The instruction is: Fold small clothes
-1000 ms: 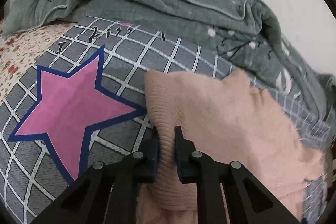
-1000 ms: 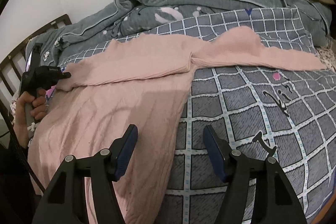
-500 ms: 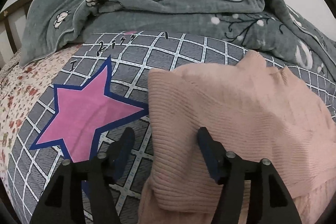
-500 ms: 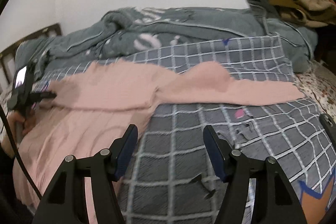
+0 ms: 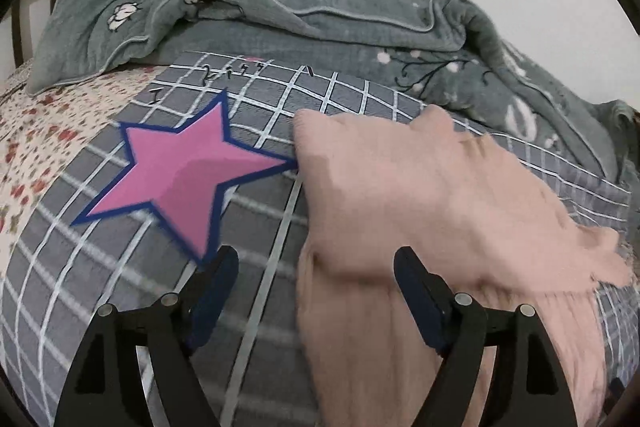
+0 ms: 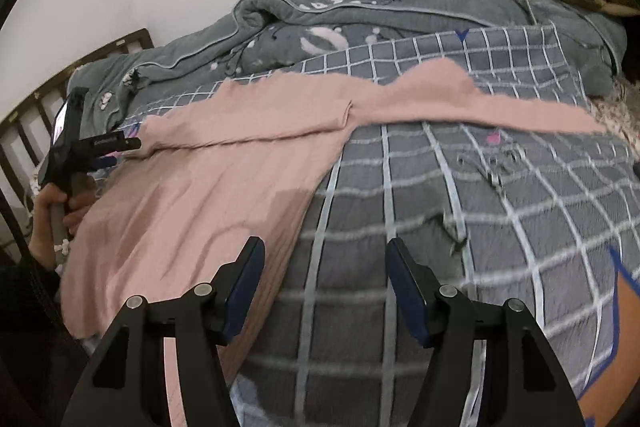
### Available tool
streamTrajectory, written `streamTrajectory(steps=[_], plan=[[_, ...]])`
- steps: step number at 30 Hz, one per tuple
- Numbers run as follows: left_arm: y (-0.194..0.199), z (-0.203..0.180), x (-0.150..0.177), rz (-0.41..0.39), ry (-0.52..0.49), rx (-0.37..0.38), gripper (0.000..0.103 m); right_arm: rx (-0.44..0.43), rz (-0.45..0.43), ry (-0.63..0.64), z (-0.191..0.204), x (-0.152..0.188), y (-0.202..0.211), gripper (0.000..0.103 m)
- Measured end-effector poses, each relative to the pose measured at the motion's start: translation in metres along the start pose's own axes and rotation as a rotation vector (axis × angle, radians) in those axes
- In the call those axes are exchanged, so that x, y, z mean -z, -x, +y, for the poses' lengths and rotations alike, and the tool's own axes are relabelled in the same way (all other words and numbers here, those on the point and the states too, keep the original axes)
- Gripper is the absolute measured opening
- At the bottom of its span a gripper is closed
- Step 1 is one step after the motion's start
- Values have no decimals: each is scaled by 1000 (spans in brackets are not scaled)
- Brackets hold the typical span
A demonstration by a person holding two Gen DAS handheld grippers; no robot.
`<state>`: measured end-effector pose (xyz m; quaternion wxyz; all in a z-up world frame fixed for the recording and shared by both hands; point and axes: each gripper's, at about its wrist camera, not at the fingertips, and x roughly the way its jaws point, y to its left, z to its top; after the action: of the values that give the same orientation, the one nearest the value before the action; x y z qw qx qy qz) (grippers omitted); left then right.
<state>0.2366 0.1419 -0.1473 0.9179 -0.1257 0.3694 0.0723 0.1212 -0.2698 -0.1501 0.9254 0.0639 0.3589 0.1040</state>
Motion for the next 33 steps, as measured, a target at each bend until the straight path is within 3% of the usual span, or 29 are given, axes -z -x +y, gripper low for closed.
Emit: streamTrajectory(steps=[8,12,19,24,29,33], plan=[[53,27,48,20,-5,104,79,-56,-8,-8,22,27,32,56],[84,45,83,34,20,190,79,-88,44,-10,34,43,33,48],[121,57,137,83,47,307,77,-82,54,3,47,66,41,48],[133,55,156,88,57,328,76,-76,51,6,51,74,46,48],[131,39,166,116,8,331,66,-48,54,22,56,76,41,45],[126,25,168,136,-22,330,56,-50,76,-1,56,77,34,37]])
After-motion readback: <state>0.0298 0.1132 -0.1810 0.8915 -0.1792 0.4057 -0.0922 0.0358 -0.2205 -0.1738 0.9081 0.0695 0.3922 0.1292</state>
